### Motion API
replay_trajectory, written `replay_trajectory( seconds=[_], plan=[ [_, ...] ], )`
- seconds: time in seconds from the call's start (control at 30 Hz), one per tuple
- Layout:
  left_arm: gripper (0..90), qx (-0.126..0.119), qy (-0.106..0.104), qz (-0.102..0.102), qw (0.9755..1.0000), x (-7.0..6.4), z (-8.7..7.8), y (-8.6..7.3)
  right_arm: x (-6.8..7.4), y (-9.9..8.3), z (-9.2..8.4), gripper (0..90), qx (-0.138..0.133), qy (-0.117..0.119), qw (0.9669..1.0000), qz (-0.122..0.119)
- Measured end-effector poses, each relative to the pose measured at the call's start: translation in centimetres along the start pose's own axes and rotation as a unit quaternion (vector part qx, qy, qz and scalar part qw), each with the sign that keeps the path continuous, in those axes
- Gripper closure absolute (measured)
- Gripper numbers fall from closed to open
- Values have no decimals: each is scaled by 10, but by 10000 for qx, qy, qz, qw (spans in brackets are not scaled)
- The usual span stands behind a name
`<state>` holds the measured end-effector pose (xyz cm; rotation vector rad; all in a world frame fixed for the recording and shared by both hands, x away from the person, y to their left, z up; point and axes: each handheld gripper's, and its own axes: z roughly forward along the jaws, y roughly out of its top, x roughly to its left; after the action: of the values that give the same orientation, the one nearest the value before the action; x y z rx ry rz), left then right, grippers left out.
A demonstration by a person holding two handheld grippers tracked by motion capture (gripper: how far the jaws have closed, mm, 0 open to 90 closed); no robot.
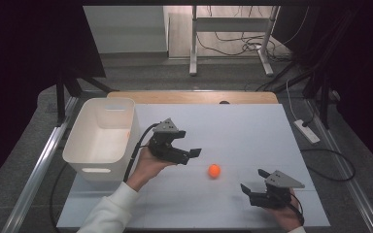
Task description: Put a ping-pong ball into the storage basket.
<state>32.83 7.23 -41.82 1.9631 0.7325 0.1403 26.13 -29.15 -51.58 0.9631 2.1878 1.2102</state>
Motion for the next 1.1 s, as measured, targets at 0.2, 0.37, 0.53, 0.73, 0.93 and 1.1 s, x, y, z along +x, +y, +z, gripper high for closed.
replay_trajectory(
  seconds=[0.2,0.37,0.53,0.73,0.93,1.1],
  plan=[
    [116,72,-128,4,9999,-3,10,-1,0,0,0,145,7,-1,10000,-5],
    [118,162,-178,43,9997,-3,18,-1,0,0,0,145,14,-9,10000,-2],
    [118,224,-216,52,9995,-3,26,-3,-1,-1,1,145,21,5,10000,-11],
    [121,308,-286,69,9991,-2,39,-4,-1,0,1,145,20,-17,10000,-10],
    [122,427,-276,52,9987,-1,48,-8,-1,0,2,145,19,8,10000,-2],
    [122,457,-261,65,9986,-1,54,-9,-1,0,2,145,32,3,10000,-9]
  ],
)
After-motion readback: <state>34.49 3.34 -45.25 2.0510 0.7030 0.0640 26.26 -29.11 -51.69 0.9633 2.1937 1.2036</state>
